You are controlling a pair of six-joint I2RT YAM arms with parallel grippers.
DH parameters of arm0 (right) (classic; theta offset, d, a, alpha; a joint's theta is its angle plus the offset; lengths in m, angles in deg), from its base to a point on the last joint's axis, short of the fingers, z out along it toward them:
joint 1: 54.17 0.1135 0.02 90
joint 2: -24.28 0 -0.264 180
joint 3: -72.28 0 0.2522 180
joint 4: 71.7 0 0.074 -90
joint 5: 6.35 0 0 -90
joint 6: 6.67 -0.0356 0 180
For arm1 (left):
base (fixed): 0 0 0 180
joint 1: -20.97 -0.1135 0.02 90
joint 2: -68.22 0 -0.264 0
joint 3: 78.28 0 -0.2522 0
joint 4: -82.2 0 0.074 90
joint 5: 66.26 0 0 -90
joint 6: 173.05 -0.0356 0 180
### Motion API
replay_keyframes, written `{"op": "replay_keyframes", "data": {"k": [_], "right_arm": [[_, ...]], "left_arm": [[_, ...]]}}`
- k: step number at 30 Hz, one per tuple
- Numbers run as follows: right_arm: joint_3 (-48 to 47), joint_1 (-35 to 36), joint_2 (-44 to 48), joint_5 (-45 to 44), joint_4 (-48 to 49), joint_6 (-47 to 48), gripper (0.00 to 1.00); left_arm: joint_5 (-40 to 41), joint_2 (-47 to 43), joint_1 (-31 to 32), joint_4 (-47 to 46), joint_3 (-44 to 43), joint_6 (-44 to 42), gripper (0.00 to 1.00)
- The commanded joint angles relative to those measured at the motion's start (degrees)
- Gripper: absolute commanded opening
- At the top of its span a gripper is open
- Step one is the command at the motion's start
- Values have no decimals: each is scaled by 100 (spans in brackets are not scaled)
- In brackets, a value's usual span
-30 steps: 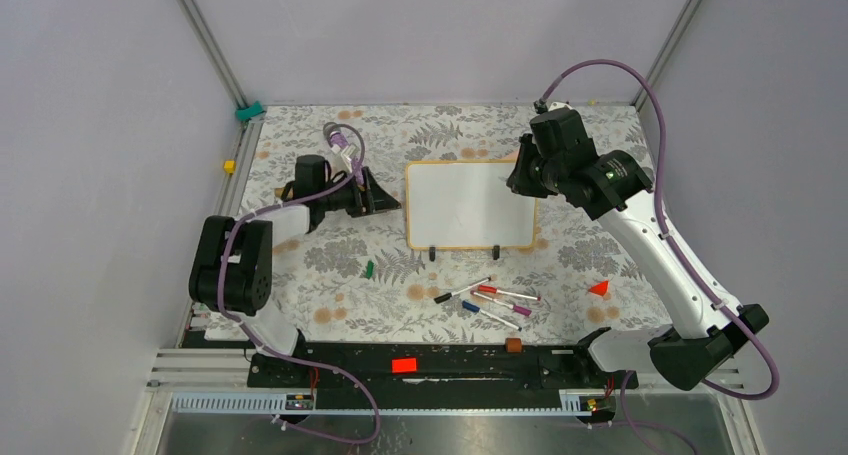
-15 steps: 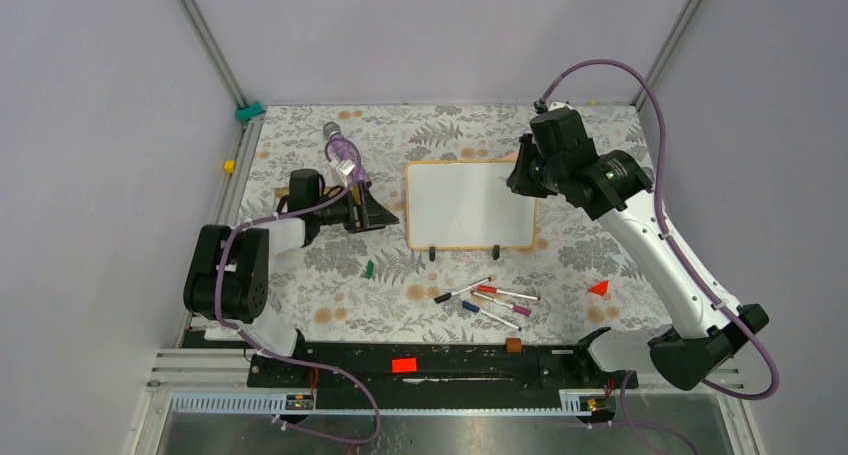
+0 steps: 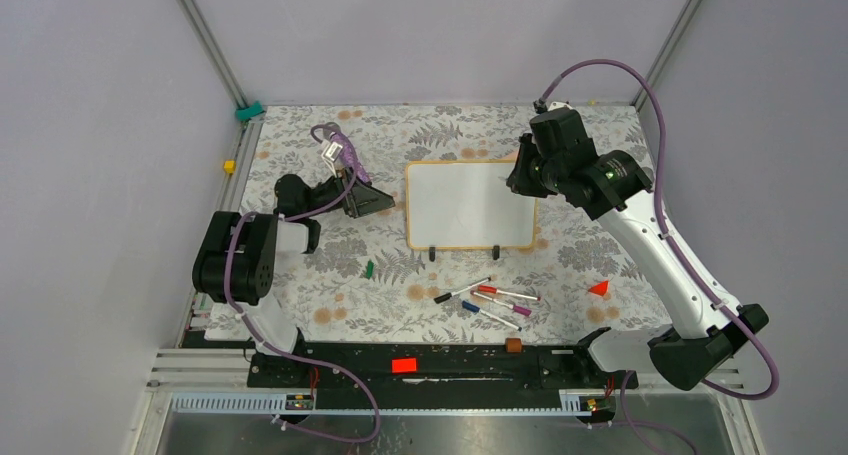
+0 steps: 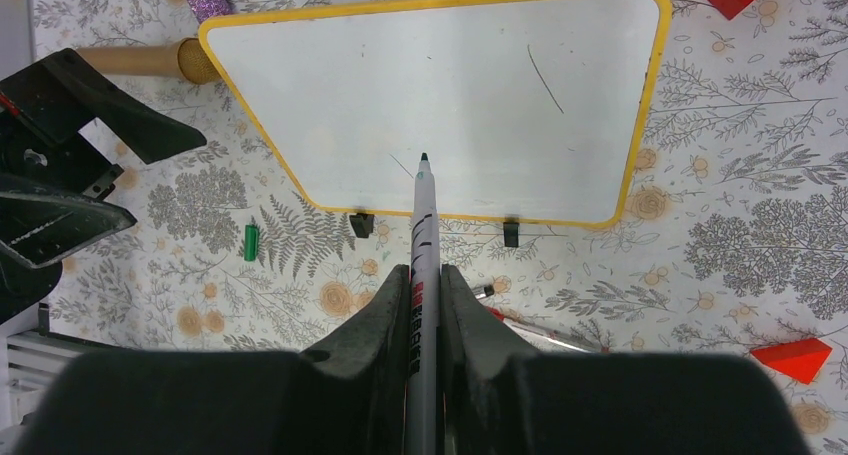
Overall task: Write a sentence on the whiteboard
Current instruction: Hold the whiteboard on the whiteboard stand.
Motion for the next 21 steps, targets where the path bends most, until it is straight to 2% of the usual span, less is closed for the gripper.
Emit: {"op": "replay_keyframes", "data": {"k": [1,6,10,13,18,21], "right_arm": [[-268,4,-75,40,158,151,0],[-311,2,-112,70,162,167,0],[-321,5,-124,93,174,157,0],[-289,7,-93,61,171,176,0],[-283,3,-65,55,167,194,0],[-283,5,-60,82,165,179,0]], "left_arm": [[-603,53,-26,-1012,-152,-290,99],[-1052,249,-28,-1014,-436,-423,94],[-1108,424,-29,-1021,-507,-466,92],[-1231,584,-25,-1021,-551,-538,78],[-1226,602,-29,-1013,-563,-566,72],[-1159,864,-55,-993,-706,-60,65]]}}
